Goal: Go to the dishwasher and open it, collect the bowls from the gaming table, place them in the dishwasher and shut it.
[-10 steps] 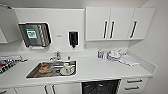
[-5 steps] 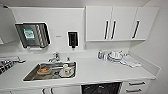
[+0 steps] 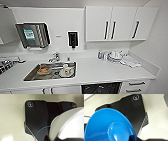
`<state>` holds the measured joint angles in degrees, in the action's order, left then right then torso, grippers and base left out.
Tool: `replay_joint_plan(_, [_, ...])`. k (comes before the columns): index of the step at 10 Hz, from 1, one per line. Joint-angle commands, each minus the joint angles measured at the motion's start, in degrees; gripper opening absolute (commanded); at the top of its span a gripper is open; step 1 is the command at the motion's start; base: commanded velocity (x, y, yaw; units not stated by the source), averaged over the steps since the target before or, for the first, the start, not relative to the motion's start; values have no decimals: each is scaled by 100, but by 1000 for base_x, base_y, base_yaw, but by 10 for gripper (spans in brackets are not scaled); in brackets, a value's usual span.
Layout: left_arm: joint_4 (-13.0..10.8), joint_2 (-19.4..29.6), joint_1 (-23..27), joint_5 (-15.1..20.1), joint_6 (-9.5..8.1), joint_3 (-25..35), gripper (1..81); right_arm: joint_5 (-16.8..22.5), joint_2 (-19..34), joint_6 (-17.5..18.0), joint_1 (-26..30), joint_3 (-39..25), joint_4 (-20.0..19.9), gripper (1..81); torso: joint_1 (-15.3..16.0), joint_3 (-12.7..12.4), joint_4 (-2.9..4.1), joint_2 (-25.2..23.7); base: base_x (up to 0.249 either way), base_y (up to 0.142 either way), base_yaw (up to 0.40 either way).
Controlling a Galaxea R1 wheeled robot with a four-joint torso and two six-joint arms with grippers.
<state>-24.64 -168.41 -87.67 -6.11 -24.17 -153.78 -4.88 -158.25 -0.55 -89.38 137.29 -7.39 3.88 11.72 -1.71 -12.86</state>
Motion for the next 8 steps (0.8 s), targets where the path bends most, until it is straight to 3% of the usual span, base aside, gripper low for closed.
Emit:
replay_joint_plan(1, [-50,132,158,66,0,68,10,294,792,37,91,-986,36,10,0,0,0,0,0,0,0])
replay_joint_plan(3, [-59,368,44,48,9,364,10,294,985,46,73,-1171,27,10,0,0,0,0,0,0,0])
replay_joint_plan(4, [-59,587,9,-12,9,672,10,259,1055,46,73,-1206,36,10,0,168,0,0,0,0,0])
replay_joint_plan(5, [-50,773,-18,-128,-8,910,10,242,1100,46,82,-1249,36,10,0,544,0,0,0,0,0])
replay_joint_plan(8, [-50,1195,-18,-154,-35,1360,10,233,1240,46,83,-1302,36,10,-7,893,0,-2,0,0,0])
